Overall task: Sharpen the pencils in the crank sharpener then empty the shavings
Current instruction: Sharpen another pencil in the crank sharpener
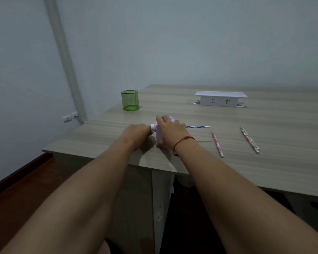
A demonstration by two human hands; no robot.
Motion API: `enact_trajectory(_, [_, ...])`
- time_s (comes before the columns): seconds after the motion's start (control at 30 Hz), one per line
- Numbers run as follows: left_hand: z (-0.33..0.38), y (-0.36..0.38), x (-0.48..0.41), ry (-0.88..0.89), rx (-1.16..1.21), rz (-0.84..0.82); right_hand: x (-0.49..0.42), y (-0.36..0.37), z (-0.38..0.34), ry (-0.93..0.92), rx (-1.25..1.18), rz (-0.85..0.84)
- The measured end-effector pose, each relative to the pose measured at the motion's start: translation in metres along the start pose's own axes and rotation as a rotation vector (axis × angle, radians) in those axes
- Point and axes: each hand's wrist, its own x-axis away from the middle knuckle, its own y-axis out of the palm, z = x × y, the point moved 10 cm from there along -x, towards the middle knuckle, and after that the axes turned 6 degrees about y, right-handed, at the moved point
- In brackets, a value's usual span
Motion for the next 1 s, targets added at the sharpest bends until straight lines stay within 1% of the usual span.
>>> enact_trajectory(0.07, [0.001, -0.009, -0.008, 0.038, -0.091, 0.018, 0.002, -0.001, 0.001, -0.002, 0.000, 0.024])
enact_trajectory(0.13, [0.001, -0.020, -0.013, 0.048, -0.121, 0.051, 0.002, -0.002, 0.002, -0.003, 0.010, 0.035])
enact_trajectory(0.27, [0.003, -0.047, -0.019, 0.080, -0.095, 0.198, -0.002, -0.002, 0.003, 0.004, 0.015, 0.012])
enact_trajectory(0.43, [0.006, -0.054, -0.007, 0.077, 0.040, 0.259, -0.004, -0.002, 0.001, 0.050, 0.063, -0.039])
enact_trajectory(0.6, [0.011, -0.063, 0.019, 0.081, 0.071, 0.301, -0.007, -0.002, 0.001, 0.109, 0.029, -0.054])
enact_trajectory(0.7, [0.017, -0.049, 0.038, 0.065, 0.088, 0.257, -0.008, -0.001, 0.001, 0.143, 0.048, -0.055])
enact_trajectory(0.8, [0.026, -0.028, 0.048, 0.061, 0.111, 0.165, -0.007, 0.002, 0.002, 0.162, 0.069, -0.073])
enact_trajectory(1.0, [0.019, -0.007, 0.044, -0.080, 0.249, 0.096, -0.010, 0.005, 0.006, 0.143, -0.023, -0.079])
